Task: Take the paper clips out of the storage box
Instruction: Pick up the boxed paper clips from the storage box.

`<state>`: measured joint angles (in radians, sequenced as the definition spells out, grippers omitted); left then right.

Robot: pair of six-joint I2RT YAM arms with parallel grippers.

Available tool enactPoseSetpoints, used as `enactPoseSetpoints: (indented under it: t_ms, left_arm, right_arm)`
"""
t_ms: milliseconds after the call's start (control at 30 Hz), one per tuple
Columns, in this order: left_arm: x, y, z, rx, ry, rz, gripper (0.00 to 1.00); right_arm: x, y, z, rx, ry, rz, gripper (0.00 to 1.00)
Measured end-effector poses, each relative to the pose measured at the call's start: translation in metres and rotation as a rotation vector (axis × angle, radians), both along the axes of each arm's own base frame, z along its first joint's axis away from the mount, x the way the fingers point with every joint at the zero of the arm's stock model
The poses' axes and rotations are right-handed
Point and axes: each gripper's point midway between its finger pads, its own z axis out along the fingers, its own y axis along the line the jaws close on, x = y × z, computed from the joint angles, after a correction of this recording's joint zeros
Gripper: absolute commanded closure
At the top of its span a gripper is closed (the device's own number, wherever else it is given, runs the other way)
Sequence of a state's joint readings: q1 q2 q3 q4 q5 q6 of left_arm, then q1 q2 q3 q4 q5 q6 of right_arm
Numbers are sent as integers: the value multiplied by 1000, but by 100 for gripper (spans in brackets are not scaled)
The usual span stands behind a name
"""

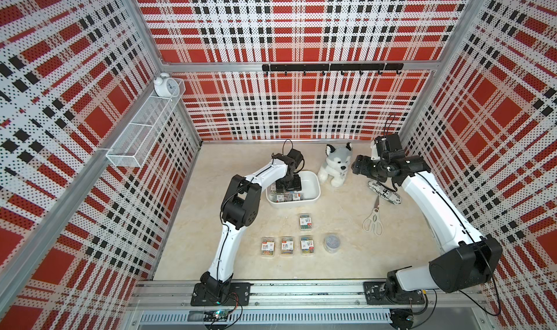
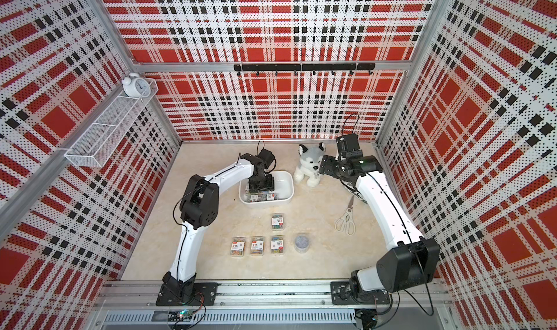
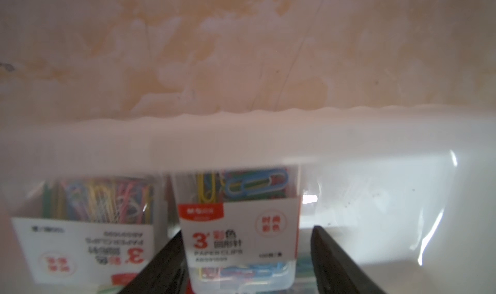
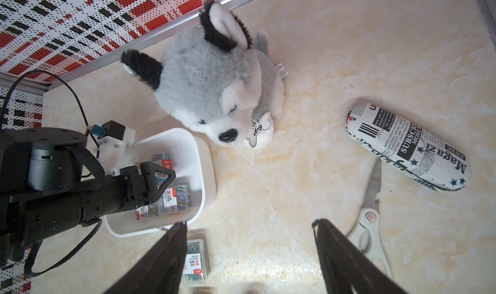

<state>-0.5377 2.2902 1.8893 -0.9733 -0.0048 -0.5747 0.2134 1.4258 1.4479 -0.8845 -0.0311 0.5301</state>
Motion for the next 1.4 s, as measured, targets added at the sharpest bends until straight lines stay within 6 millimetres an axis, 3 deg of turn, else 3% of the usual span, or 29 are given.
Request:
enactPoseSetpoints:
  t_ms: [533,767,1100,1400]
  left_arm:
    - [15,-3,6,19,-34,6,29]
    - [16,-2,-2,35,-15,7,34]
    - [20,-1,1,44,-20,9,41]
    - [20,0,1,49,-21,8,40]
  right_arm:
    - [0,0,0,4,1,-4,20]
    - [0,0,0,4,1,-4,20]
    - [0,2,0,11,2,2,20]
    - [0,2,0,13,2,3,20]
